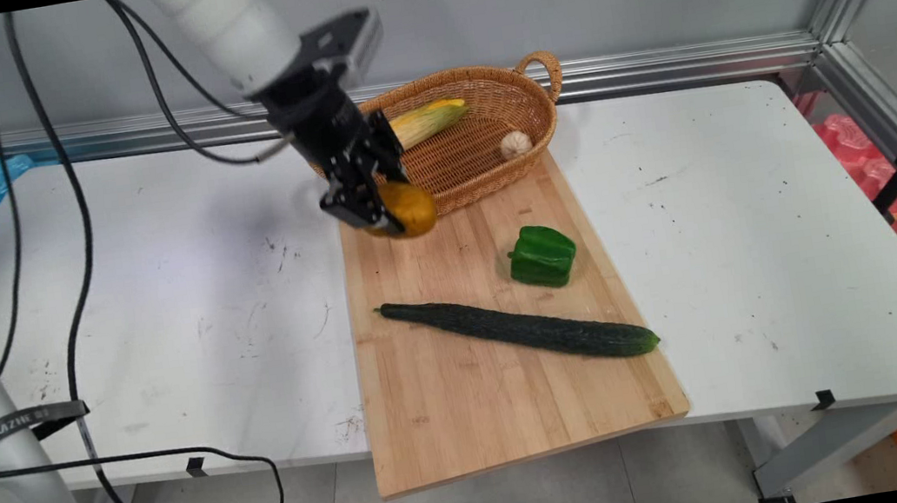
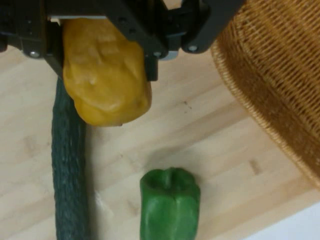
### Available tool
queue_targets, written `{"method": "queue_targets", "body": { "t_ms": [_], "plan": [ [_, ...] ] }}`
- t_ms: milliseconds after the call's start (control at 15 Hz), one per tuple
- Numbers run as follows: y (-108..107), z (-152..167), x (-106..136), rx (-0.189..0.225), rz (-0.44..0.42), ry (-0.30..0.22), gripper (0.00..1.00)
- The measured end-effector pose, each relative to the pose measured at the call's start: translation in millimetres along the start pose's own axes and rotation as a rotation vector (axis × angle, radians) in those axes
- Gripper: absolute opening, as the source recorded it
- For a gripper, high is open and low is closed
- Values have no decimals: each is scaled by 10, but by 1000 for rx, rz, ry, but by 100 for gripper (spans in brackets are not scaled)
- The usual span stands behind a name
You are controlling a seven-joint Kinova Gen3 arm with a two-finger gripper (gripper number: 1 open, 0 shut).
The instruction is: Place the picked object on the cutting board
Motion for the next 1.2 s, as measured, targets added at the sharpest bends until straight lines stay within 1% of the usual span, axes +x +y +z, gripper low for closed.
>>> {"method": "queue_targets", "body": {
  "t_ms": [133, 467, 733, 933, 1000, 1200],
  "plan": [
    [16, 145, -20, -4, 8, -9, 0],
    [7, 627, -74, -6, 15, -43, 0],
    [5, 883, -133, -10, 11, -65, 0],
    [17, 1002, -167, -13, 13, -68, 0],
    [19, 1018, -169, -13, 15, -65, 100],
    [16, 985, -149, -6, 24, -48, 100]
  ]
}}
